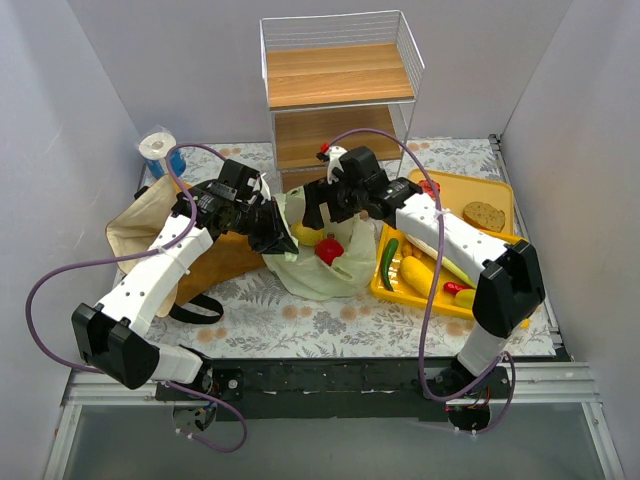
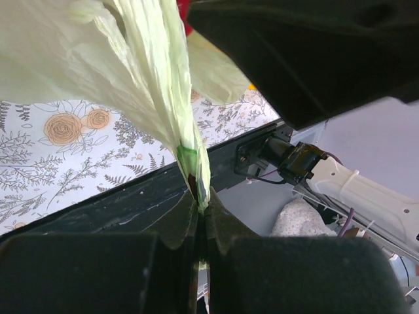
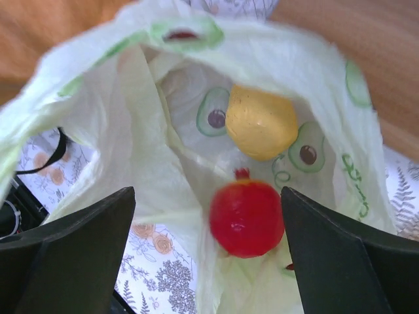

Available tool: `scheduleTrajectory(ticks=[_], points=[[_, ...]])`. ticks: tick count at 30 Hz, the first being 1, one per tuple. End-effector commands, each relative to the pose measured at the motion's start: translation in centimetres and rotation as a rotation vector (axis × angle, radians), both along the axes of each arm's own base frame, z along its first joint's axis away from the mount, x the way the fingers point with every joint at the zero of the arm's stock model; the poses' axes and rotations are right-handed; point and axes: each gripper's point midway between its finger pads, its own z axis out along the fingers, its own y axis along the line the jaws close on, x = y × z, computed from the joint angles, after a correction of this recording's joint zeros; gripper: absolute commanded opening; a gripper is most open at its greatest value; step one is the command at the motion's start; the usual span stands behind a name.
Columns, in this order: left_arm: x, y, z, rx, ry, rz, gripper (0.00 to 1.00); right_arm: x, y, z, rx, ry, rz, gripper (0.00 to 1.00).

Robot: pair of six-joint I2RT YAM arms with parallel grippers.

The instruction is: Place the mixed food into the grocery bags and tie them

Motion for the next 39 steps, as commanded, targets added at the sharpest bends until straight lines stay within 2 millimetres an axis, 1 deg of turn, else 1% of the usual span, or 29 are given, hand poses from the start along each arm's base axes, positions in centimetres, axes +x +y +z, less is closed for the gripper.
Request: scheduleTrajectory(ticks=[1,2,3,4,5,6,7,8,9,10,11,12,14,15,16,17,18,19,20,22,25,27,30,33,34,37,39], points=[[0.3,0.2,1.5,-0.014,-0.050,0.008,0.00,0.7,-0.2,6.8,0.075,-0.151,0.004,0.98],[0.3,0.2,1.4,-0.012,-0.050,0.006,0.00,0.4,-0.9,6.3,0.055,-0.150,-0.012,0.99],[0.3,0.2,1.5,-0.014,-0.050,0.007,0.00,-0.1,-1.9,7.1,0.054,-0.168,-0.032,0.99],[0.3,0.2,1.4,-0.013,-0.050,0.005,0.00,-0.4,-3.2,6.4,0.016,-0.151,-0.062,0.98],[0.3,0.2,1.3,-0.012,-0.046,0.008,0.00,-1.0,-4.5,4.8,-0.026,-0.115,-0.085,0.98],[0.3,0.1,1.4,-0.013,-0.049,0.007,0.00,-1.4,-6.5,4.8,-0.042,-0.097,-0.132,0.98],[0.3,0.2,1.4,-0.015,-0.049,0.008,0.00,-2.2,-8.5,3.2,-0.096,-0.038,-0.167,0.98],[0.3,0.1,1.3,-0.013,-0.047,0.008,0.00,-3.3,-10.4,1.0,-0.142,0.025,-0.198,0.98],[0.3,0.1,1.4,-0.016,-0.051,0.006,0.00,-3.6,-12.7,0.8,-0.151,0.037,-0.247,0.98],[0.3,0.1,1.3,-0.015,-0.045,0.005,0.00,-4.5,-14.3,-0.2,-0.184,0.071,-0.269,0.98],[0.4,0.1,1.2,-0.014,-0.044,0.004,0.00,-4.9,-15.6,-0.9,-0.206,0.080,-0.280,0.99],[0.4,0.0,1.2,-0.017,-0.044,0.002,0.00,-5.5,-17.8,-2.2,-0.228,0.107,-0.317,0.98],[0.4,-0.1,1.1,-0.018,-0.040,-0.003,0.00,-6.4,-19.6,-3.6,-0.264,0.145,-0.314,0.99],[0.4,-0.1,1.0,-0.018,-0.039,-0.007,0.00,-6.5,-21.3,-4.6,-0.308,0.162,-0.323,0.99],[0.3,-0.2,1.0,-0.021,-0.034,-0.009,0.00,-6.5,-22.2,-5.0,-0.337,0.175,-0.327,0.98],[0.3,-0.2,1.0,-0.019,-0.036,-0.012,0.00,-7.0,-23.3,-5.7,-0.366,0.221,-0.325,0.99],[0.3,-0.1,1.0,-0.019,-0.037,-0.012,0.00,-7.2,-23.6,-6.7,-0.407,0.249,-0.267,0.99],[0.3,-0.2,1.1,-0.020,-0.040,-0.013,0.00,-7.4,-23.3,-6.8,-0.405,0.272,-0.232,0.99],[0.3,-0.2,1.1,-0.022,-0.040,-0.013,0.00,-8.0,-23.3,-7.4,-0.426,0.303,-0.183,0.98],[0.2,-0.1,1.1,-0.020,-0.038,-0.009,0.00,-8.9,-23.5,-8.9,-0.458,0.374,-0.140,0.99],[0.2,0.1,1.3,-0.018,-0.043,0.005,0.00,-8.6,-24.2,-10.0,-0.498,0.379,-0.165,0.98],[0.2,0.3,1.3,-0.012,-0.048,0.016,0.00,-8.2,-24.2,-10.4,-0.503,0.376,-0.177,0.99],[0.2,0.4,1.5,-0.009,-0.055,0.024,0.00,-8.2,-24.0,-11.2,-0.501,0.440,-0.227,0.99],[0.1,0.5,1.6,-0.010,-0.054,0.027,0.00,-8.2,-23.0,-11.4,-0.451,0.473,-0.248,0.99],[0.1,0.5,1.5,-0.010,-0.053,0.026,0.00,-7.6,-22.6,-11.4,-0.431,0.455,-0.249,0.98],[0.1,0.5,1.4,-0.009,-0.052,0.029,0.00,-6.3,-22.8,-11.1,-0.450,0.384,-0.246,0.98],[0.1,0.4,1.4,-0.012,-0.050,0.025,0.00,-5.0,-22.4,-10.3,-0.445,0.295,-0.221,0.99]])
